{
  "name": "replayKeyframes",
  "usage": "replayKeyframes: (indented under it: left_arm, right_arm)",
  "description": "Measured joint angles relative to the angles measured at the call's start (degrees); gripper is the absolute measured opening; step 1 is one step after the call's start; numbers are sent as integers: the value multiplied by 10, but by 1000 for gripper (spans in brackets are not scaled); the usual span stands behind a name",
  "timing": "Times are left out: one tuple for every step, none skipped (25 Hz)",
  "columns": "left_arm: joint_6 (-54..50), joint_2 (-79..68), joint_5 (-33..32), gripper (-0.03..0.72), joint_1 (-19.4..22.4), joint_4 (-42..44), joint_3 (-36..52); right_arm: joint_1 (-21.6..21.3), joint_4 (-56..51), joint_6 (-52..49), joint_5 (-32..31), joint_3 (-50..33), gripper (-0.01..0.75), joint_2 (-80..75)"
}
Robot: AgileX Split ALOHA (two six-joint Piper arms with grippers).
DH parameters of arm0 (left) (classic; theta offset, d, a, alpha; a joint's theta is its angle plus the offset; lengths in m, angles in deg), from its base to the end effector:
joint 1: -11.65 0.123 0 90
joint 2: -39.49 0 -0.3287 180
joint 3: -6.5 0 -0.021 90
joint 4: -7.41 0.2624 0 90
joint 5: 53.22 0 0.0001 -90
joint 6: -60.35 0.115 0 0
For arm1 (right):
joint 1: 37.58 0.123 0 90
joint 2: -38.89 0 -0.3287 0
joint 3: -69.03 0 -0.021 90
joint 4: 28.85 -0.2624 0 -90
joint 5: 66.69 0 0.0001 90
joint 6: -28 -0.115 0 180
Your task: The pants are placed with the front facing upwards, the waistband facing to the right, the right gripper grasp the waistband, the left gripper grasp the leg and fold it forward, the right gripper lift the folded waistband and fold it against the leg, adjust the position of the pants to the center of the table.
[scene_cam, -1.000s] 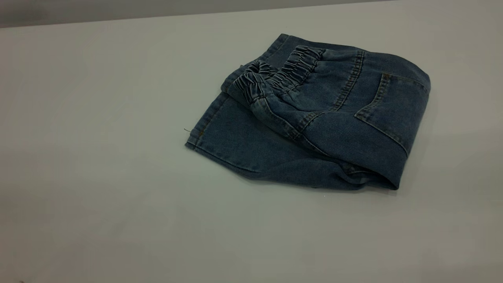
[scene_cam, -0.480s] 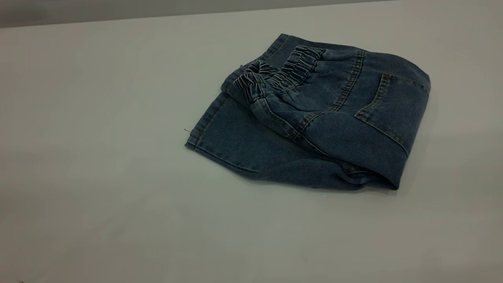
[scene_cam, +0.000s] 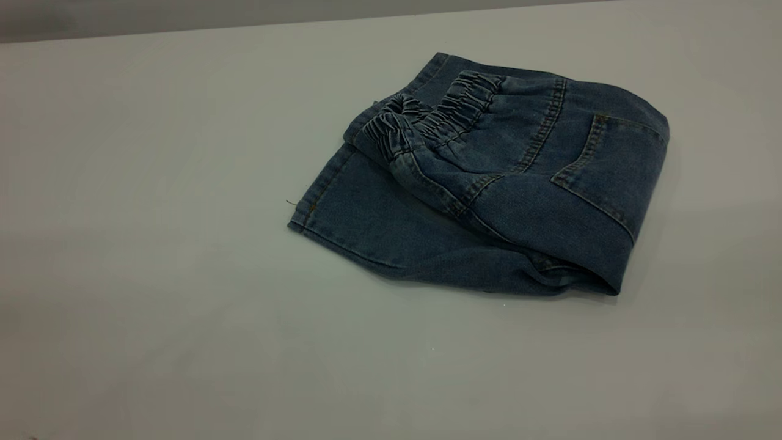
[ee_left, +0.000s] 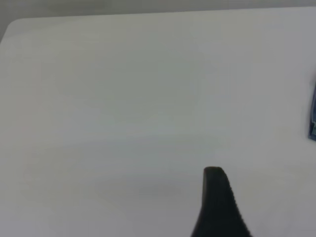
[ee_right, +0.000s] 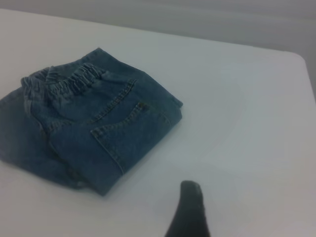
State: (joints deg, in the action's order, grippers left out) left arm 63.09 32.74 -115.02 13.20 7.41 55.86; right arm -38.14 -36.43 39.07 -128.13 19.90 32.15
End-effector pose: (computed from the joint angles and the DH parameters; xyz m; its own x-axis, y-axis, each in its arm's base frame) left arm -0.0187 -0.0005 0.2715 -0.4687 0.0351 -0.8827 -0.0047 0.9991 0.0422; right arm -0.0192 0.0135 0.2741 -0.4396 -0.1241 -0.8896 -0.1515 0.9865 -0.0628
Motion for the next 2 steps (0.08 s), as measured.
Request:
replayKeyframes:
  left_arm:
    - [0,0,0,415,0,0,0]
    - [0,0,0,415,0,0,0]
  right_arm:
    - [0,0,0,0,0,502,0]
    - [0,0,0,0,0,502,0]
